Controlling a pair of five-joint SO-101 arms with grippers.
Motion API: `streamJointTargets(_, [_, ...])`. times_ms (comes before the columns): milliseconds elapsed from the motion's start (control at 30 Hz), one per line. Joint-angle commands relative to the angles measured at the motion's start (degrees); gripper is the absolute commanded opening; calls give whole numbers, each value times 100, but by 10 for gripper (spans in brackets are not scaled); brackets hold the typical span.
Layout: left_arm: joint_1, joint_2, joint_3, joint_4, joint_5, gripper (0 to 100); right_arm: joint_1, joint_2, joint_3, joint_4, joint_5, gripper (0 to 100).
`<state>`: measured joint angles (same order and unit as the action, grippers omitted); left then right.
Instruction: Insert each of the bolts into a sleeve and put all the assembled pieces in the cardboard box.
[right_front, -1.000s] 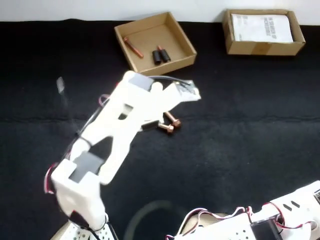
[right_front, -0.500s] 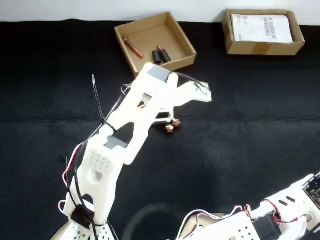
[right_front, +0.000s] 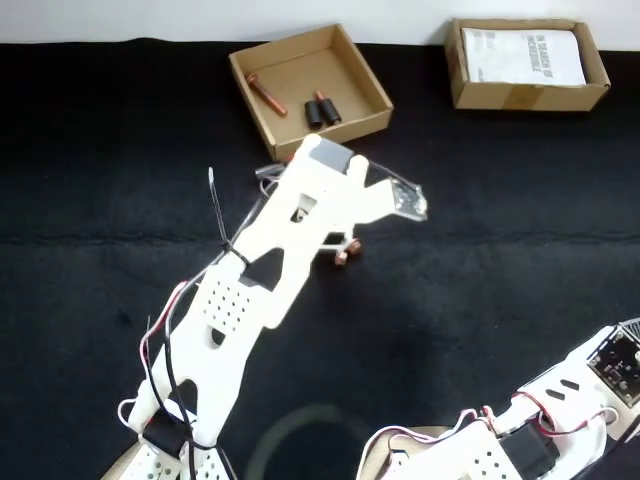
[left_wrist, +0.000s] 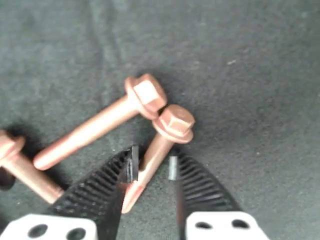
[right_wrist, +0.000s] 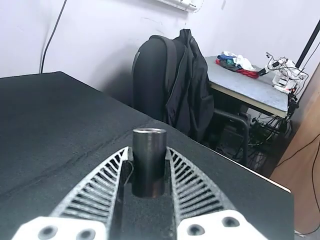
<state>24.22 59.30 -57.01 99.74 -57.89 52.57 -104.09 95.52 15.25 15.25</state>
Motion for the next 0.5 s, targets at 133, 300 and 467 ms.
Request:
streamJointTargets(133, [497, -66, -189, 105, 149, 84, -4, -4, 189, -154, 62, 7])
streamJointTargets(300, [822, -84, -215, 105, 448, 75, 92, -4, 189, -154, 62, 7])
streamJointTargets(467, [963, -84, -224, 114, 835, 8, 101, -57, 295, -180, 62, 7])
